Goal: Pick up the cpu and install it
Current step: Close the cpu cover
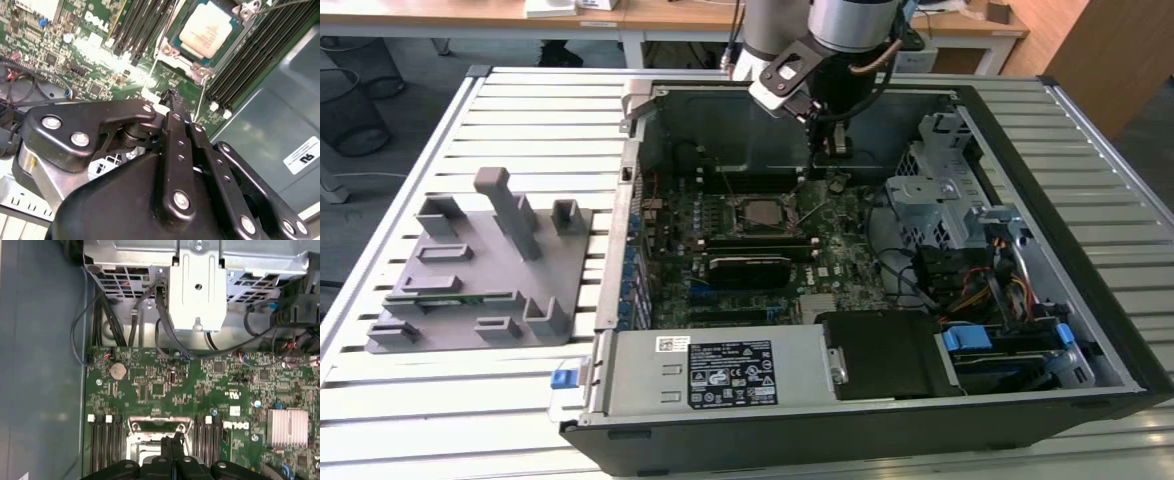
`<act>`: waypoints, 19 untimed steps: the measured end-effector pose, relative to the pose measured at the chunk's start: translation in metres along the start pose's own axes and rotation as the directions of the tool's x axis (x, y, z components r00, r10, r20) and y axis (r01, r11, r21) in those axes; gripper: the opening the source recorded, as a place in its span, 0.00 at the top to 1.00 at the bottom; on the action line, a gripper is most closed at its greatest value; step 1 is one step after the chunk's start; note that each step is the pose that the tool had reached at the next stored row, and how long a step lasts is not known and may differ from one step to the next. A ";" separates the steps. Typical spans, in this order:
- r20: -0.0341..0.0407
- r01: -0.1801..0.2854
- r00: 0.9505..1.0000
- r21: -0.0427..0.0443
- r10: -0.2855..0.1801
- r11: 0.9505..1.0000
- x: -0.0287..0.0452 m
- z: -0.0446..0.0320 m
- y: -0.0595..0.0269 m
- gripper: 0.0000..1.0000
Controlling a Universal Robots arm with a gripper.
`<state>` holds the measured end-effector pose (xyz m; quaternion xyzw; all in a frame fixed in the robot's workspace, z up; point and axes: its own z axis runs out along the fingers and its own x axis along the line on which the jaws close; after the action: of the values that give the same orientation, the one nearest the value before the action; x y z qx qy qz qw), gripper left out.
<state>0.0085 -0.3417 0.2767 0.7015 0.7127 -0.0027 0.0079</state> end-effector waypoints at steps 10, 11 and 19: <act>0.000 0.015 1.000 0.001 -0.015 1.000 0.0004 0.0081 0.0118 0.89; 0.000 0.015 1.000 0.001 -0.015 1.000 0.0007 0.0088 0.0133 0.89; 0.000 0.015 1.000 0.003 -0.015 1.000 0.0078 0.0125 0.0260 0.89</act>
<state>0.0345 -0.3337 0.2642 0.6959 0.7181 -0.0038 0.0067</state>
